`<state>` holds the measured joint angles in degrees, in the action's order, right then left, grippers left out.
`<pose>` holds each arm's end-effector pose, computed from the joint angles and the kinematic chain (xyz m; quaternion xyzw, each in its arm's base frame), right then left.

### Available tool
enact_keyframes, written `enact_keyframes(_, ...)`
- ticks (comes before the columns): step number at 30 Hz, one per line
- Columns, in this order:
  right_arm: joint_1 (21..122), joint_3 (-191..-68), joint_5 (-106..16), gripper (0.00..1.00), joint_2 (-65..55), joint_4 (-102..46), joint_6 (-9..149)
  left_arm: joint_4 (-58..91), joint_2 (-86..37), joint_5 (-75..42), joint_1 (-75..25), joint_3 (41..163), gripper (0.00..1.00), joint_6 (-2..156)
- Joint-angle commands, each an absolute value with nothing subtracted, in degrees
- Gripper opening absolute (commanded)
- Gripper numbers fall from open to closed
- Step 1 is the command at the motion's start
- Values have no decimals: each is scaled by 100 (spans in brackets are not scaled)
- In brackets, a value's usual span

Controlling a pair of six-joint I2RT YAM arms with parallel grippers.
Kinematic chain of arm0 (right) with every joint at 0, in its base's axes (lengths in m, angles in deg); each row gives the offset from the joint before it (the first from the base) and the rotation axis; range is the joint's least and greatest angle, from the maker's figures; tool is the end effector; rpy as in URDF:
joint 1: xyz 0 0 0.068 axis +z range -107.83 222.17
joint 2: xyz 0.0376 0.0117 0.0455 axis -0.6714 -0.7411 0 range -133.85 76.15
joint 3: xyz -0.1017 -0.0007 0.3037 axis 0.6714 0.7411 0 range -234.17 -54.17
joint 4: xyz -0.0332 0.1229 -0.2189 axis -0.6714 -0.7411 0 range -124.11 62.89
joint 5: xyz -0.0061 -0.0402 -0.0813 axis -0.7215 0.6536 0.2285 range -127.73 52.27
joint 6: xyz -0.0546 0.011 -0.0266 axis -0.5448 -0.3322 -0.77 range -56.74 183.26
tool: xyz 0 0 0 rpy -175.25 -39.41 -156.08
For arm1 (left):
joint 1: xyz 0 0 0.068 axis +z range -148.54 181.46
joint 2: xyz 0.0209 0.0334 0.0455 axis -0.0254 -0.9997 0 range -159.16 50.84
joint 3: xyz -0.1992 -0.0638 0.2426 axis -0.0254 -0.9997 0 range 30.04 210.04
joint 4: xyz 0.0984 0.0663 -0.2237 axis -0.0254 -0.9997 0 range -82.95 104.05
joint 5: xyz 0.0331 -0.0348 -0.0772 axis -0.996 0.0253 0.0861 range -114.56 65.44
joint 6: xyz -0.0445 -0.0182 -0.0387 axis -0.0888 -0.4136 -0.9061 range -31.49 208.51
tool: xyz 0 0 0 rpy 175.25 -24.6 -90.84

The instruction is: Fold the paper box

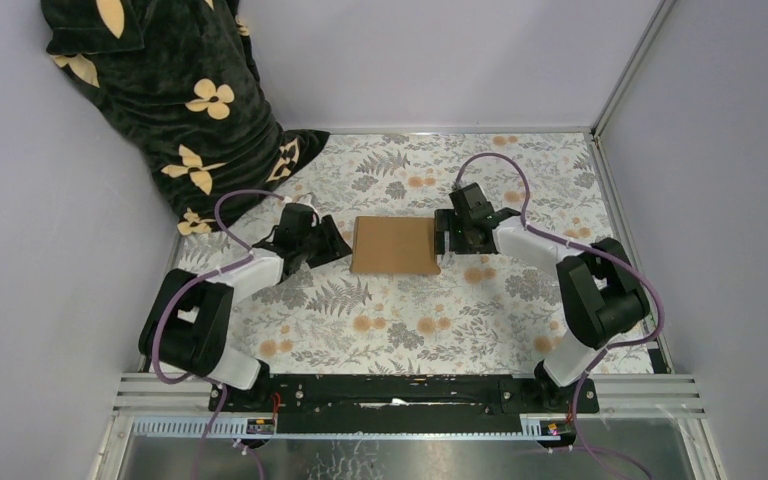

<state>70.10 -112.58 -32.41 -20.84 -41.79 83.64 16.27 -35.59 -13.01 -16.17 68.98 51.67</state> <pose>0.3131 0.1611 0.2271 -0.0478 0.9469 0.0886 0.3053 0.2722 -0.0963 0.2072 -0.1158 0.9136 -0.2559 0.2940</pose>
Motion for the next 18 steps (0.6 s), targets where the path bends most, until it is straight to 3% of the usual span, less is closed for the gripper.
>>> enact_keyframes(1,6970,-11255,-2922,98,-1592,-4219,8489,1430,-3208,-1636,-1653,6924,65,5126)
enact_keyframes(2,6959,-11226,-2944,99,-1514,-4211,8491,1415,-3158,-1677,-1656,6935,70,5140)
enact_keyframes(4,6934,-11086,-3214,100,-1343,-4010,8462,1412,-3081,-1708,-1648,6918,93,5141)
enact_keyframes(5,6913,-11002,-3475,100,-1274,-3861,8454,1414,-3066,-1708,-1644,6924,98,5134)
enact_keyframes(10,6714,-10719,-5418,100,-1325,-3071,8686,1853,-2996,-1313,-1646,6728,99,5023)
enact_keyframes(18,6643,-10431,-6320,100,-1541,-2345,9073,3377,-2956,-315,-1628,6136,98,4835)
